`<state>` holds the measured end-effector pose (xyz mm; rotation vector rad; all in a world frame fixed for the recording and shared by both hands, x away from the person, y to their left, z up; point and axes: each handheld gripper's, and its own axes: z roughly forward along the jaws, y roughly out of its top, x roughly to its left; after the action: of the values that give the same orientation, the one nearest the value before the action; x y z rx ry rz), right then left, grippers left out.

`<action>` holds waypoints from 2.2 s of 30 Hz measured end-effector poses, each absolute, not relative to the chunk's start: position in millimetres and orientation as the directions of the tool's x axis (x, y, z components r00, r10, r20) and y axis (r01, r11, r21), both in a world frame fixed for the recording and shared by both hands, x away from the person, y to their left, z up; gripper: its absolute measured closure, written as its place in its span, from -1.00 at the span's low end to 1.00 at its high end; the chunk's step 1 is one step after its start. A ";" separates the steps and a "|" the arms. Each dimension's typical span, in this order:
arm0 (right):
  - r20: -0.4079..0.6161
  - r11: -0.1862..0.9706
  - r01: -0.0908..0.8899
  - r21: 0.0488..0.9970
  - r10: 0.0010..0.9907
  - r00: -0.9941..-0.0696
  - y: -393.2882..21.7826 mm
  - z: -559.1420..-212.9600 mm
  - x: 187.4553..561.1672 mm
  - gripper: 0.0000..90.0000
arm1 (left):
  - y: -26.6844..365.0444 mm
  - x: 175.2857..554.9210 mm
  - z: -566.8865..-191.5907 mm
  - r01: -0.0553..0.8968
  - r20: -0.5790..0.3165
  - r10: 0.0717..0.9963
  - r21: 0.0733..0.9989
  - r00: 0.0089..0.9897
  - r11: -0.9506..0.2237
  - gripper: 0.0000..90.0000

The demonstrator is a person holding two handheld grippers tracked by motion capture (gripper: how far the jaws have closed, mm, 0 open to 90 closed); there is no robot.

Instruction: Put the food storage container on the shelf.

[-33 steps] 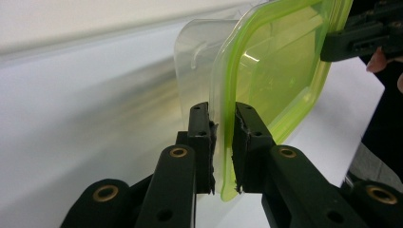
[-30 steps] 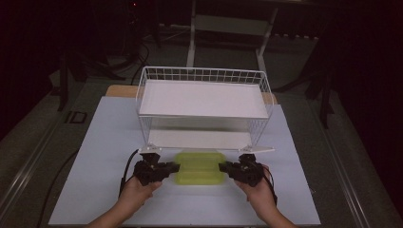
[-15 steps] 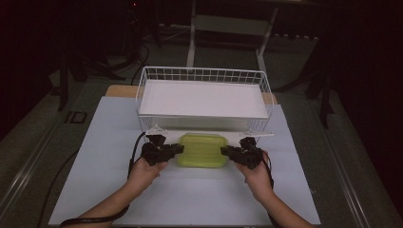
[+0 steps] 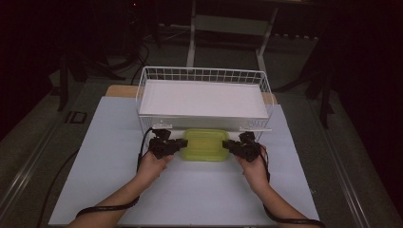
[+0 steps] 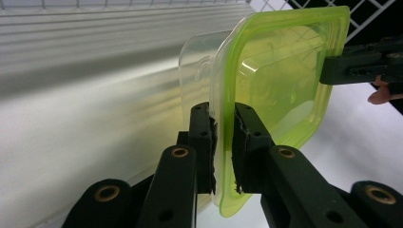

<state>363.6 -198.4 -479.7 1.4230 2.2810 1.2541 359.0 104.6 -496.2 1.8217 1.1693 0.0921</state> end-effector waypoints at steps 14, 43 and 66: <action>0.230 0.174 0.612 0.771 0.821 -0.523 -193.8 -486.4 371.6 0.61 | 108.2 369.4 -502.5 0.650 -0.414 0.737 0.758 0.535 -0.046 0.72; 0.056 0.228 0.527 0.819 0.882 -0.468 -176.3 -493.3 380.1 0.25 | 105.8 383.1 -505.3 0.564 -0.323 0.797 0.825 0.510 -0.026 0.10; 0.103 0.252 0.499 0.829 0.809 -0.578 -160.5 -474.2 324.6 0.47 | 129.6 333.2 -486.4 0.527 -0.288 0.764 0.846 0.578 -0.080 0.10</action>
<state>324.6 -160.5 -474.2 1.2011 2.1842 1.2484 333.2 129.6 -486.4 1.7456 1.0693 0.2784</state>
